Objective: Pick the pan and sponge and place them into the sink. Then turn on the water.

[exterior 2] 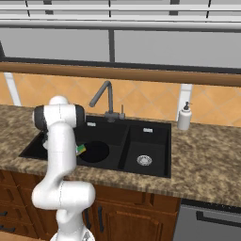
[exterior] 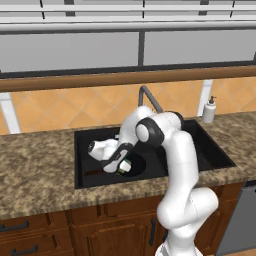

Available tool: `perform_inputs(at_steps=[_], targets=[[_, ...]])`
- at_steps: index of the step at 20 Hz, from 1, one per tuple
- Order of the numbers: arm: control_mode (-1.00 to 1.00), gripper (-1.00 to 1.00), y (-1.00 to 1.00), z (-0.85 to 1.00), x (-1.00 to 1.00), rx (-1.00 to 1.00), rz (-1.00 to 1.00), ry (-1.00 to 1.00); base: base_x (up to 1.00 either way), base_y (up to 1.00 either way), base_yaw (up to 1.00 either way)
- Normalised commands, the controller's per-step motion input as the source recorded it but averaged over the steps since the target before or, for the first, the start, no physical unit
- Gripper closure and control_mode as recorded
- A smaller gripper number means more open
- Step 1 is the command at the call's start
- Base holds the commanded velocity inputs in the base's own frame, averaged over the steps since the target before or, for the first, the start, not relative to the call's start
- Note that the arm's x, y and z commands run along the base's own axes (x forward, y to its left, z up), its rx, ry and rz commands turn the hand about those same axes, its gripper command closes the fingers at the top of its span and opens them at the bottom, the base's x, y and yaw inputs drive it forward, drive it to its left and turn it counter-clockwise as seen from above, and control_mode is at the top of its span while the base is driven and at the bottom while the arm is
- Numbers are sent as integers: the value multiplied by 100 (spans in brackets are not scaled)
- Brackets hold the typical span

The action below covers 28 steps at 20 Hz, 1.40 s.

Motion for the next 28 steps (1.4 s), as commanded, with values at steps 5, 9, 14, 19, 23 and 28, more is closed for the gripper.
perform_inputs(at_steps=[5, 9, 14, 19, 23, 28], targets=[[-100, 100, 14, -52, 0, -7, 0, 0, 0, 0, 0], [-100, 100, 0, -35, 4, 1, 0, -1, 0, 0, 0], [-100, 100, -1, -14, 12, 4, 0, -4, 0, 0, 0], [-100, -100, -3, -4, 13, 4, 0, -8, 0, 0, 0], [-100, -100, -1, -2, 10, 2, 0, -10, 0, 0, 0], [-100, -100, 0, 0, 0, 4, 0, -28, 0, 0, 0]])
